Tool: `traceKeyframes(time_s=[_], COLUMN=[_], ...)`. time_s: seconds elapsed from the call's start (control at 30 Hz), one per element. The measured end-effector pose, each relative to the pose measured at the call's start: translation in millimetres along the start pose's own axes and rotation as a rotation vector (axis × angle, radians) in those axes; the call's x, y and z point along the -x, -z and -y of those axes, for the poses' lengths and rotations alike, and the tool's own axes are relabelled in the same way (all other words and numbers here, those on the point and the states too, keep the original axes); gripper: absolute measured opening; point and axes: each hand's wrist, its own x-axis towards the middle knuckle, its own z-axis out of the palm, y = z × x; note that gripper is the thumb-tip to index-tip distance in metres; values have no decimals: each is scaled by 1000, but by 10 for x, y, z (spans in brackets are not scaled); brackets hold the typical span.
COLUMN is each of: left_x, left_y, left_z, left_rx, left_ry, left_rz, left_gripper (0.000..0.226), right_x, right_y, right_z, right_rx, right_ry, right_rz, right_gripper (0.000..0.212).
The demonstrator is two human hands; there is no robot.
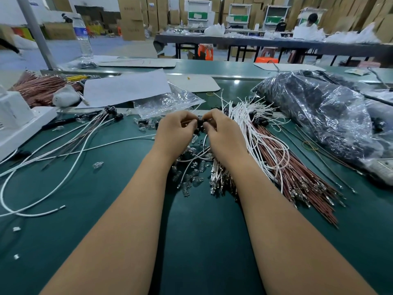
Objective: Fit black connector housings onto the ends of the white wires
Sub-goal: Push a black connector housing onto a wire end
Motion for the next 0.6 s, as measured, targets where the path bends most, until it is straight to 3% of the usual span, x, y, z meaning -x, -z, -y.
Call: traceKeyframes(time_s=[0.13,0.6], left_x=[-22,-28], left_y=[34,79], left_z=[35,31], left_rx=[61,137], left_ry=[71,148], left_rz=[-10,-23], left_gripper=[12,7], right_x=[-2,-43], right_y=[5,41], right_z=[-18,-44], right_rx=[-37,-130], right_ry=[-36,-34], right_rz=[-48,-247], right_gripper=[19,14])
